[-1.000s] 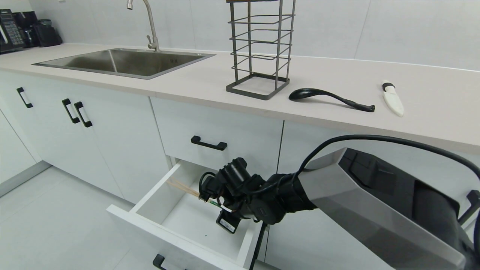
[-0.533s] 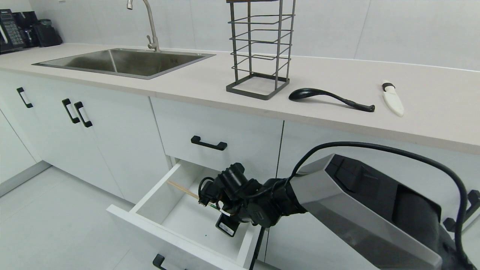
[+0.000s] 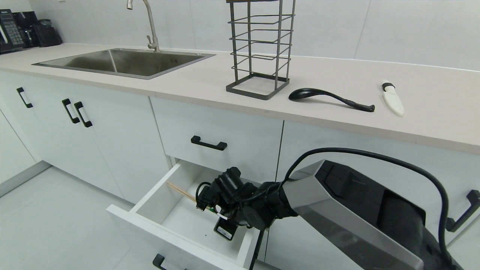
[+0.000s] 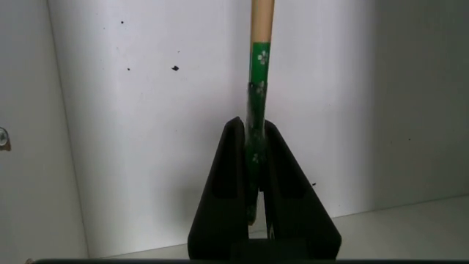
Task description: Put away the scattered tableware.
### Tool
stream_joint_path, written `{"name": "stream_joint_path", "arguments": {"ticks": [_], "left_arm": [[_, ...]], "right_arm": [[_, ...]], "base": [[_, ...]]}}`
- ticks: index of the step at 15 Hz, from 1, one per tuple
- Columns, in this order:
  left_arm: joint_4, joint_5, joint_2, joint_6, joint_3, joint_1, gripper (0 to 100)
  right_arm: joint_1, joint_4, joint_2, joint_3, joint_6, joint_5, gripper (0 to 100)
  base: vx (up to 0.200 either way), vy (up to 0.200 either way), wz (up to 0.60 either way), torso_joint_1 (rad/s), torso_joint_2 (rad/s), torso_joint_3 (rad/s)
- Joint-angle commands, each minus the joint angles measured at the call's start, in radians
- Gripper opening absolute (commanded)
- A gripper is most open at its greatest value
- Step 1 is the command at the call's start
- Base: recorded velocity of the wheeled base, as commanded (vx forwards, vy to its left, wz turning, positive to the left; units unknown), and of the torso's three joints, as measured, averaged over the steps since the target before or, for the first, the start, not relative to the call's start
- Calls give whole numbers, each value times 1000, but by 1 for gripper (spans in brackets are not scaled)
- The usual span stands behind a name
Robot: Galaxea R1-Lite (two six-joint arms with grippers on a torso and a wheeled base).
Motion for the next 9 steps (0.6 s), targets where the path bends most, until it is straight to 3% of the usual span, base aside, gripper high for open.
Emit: {"name": "stream_joint_path", "arguments": {"ticks": [1, 9], "left_arm": [[0, 0, 1, 0, 0, 0, 100], [0, 0, 1, 0, 0, 0, 100]], "right_arm": [[7, 11, 12, -10, -6, 2, 100], [26, 105, -82, -29, -9, 2, 100]], "base": [[0, 0, 0, 0, 0, 0], [0, 0, 0, 0, 0, 0]]}}
